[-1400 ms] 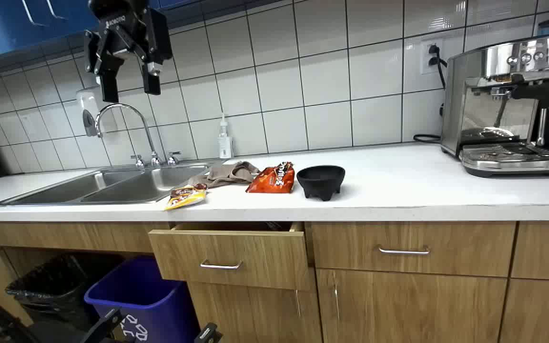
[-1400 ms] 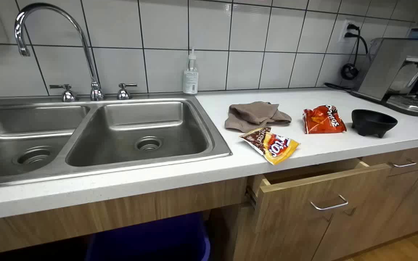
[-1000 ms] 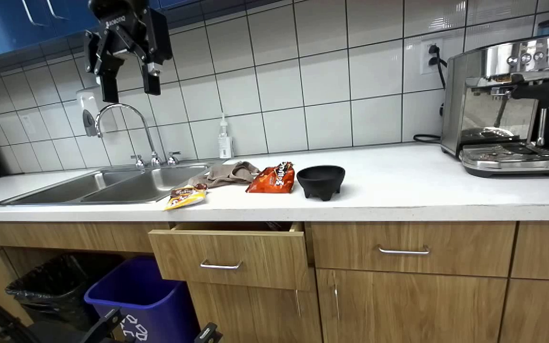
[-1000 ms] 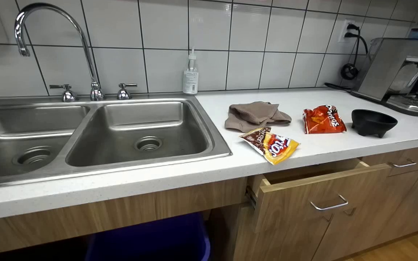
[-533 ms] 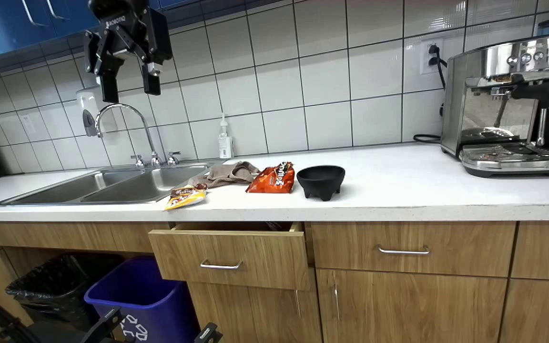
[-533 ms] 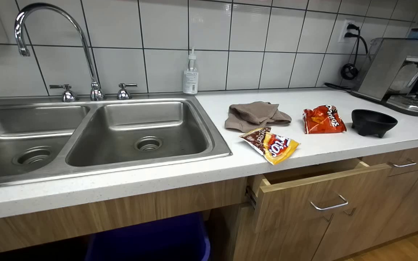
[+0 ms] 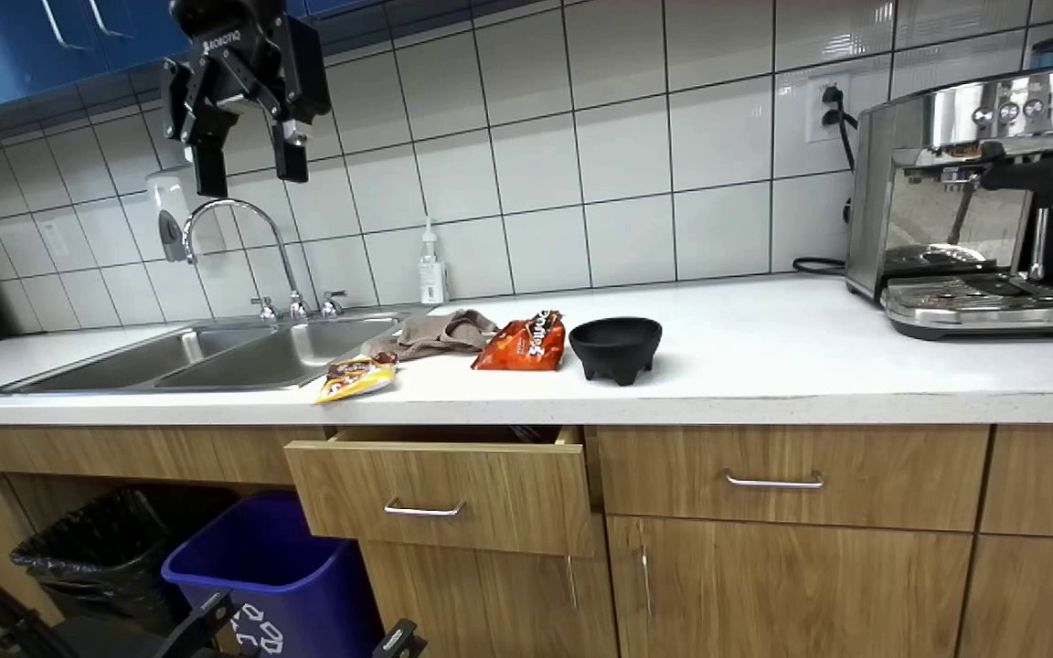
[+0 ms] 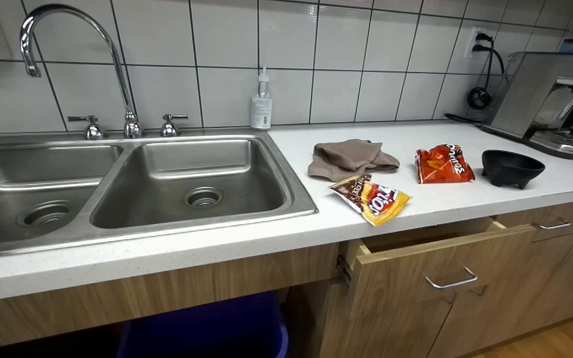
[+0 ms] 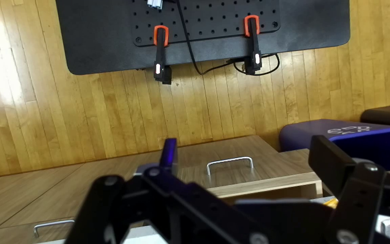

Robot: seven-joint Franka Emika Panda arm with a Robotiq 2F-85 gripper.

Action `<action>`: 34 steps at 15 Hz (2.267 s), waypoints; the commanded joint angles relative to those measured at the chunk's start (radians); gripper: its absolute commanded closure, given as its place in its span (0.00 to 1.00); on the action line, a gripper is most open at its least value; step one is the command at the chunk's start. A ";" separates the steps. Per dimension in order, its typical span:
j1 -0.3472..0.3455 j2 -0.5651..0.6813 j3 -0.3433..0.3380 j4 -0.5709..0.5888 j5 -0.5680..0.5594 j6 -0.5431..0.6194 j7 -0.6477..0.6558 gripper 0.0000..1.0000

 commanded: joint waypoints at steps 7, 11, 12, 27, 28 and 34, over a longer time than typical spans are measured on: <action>0.002 0.000 0.009 -0.007 0.001 0.004 -0.004 0.00; 0.019 0.017 0.021 -0.061 0.006 0.059 -0.013 0.00; 0.021 0.022 0.026 -0.077 0.003 0.080 -0.007 0.00; 0.019 0.175 0.028 -0.242 -0.018 0.407 -0.007 0.00; 0.018 0.195 0.030 -0.240 -0.028 0.432 -0.008 0.00; -0.001 0.384 0.028 -0.180 -0.094 0.573 0.002 0.00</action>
